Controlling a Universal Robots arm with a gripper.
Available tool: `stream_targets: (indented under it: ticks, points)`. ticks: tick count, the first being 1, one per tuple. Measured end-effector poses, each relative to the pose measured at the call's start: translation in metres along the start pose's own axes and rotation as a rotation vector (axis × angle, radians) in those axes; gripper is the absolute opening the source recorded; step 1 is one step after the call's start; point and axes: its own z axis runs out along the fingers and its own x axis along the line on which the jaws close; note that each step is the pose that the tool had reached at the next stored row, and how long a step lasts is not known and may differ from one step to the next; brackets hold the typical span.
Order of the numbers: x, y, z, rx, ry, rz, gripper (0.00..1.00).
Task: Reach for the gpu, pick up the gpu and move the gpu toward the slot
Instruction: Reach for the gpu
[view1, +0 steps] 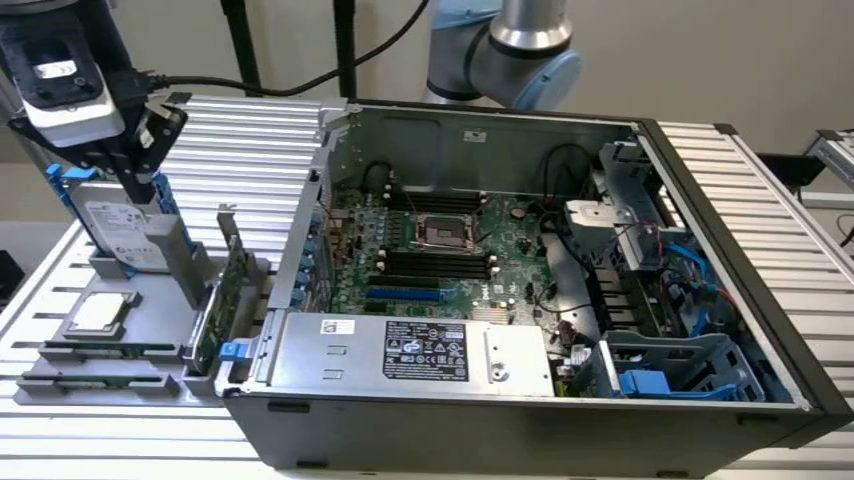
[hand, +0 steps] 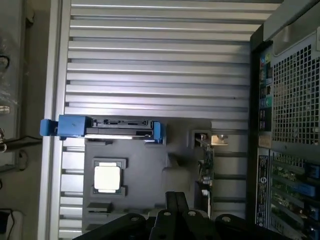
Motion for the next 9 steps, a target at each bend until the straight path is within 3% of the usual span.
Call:
stream_targets:
  ticks: [9]
  points:
    - [-0.029, -0.0173, 0.0104, 0.0000, 0.0000, 0.000, 0.11]
